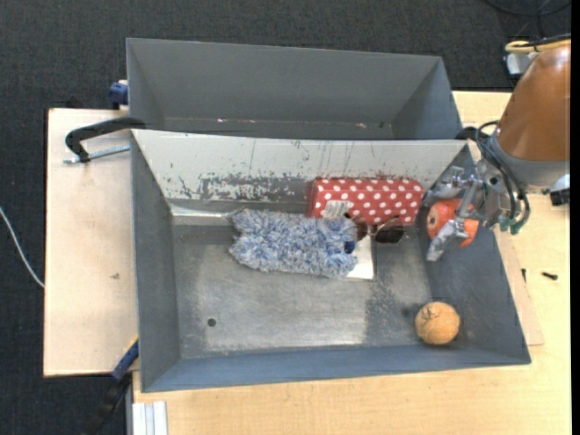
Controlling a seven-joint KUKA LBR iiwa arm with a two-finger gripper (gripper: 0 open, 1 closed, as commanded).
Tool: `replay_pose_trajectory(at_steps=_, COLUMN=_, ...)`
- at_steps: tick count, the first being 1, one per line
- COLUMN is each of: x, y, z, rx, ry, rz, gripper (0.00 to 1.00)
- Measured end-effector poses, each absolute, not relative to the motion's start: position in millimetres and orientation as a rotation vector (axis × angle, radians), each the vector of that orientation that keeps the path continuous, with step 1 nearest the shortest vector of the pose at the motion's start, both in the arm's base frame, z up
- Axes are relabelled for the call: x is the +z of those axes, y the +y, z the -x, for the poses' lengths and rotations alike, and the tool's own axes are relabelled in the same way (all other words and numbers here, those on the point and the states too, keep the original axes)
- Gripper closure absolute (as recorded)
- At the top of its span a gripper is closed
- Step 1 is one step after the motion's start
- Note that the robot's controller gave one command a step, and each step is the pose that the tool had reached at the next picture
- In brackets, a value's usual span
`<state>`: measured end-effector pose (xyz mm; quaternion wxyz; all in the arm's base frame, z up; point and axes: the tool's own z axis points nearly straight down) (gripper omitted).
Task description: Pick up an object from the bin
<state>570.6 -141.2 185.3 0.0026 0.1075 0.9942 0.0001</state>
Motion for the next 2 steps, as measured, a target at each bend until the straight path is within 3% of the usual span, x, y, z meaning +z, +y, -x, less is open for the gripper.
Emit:
replay_pose_trajectory(at_steps=1, x=185.3, y=-141.2, z=-570.6, rx=0.0, ry=3.118, rz=-0.336, gripper=1.0)
replay_pose_trajectory(at_steps=2, x=248.7, y=-127.9, z=-602.6, rx=0.0, ry=3.133, rz=-0.089, gripper=1.0)
